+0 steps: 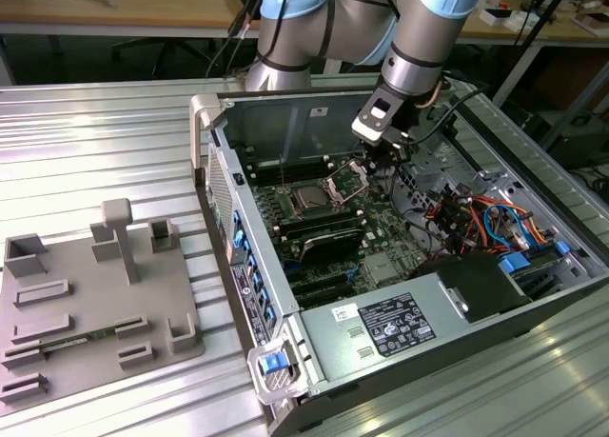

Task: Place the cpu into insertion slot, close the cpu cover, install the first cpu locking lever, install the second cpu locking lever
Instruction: 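Close the cpu cover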

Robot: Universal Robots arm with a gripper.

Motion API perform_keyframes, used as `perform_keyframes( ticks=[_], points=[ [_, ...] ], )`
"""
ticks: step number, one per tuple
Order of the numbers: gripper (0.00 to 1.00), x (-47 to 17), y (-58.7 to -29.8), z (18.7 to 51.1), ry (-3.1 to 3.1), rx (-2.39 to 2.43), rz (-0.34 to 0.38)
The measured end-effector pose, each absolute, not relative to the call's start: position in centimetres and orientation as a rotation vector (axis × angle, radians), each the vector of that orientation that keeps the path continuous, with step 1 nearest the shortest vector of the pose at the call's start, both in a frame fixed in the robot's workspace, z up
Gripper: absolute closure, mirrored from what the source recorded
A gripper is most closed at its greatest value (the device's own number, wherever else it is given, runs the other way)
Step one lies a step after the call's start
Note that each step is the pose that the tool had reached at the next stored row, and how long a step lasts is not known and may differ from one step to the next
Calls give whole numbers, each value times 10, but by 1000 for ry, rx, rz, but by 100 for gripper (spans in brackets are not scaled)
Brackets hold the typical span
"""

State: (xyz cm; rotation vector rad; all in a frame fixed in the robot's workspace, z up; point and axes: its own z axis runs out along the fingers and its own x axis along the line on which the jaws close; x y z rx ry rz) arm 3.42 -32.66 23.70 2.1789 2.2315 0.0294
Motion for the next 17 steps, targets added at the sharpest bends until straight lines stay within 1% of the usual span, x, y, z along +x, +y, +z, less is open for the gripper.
perform_keyframes(
  ticks=[17],
  points=[
    [89,26,-327,237,2232,2179,29]
  ],
)
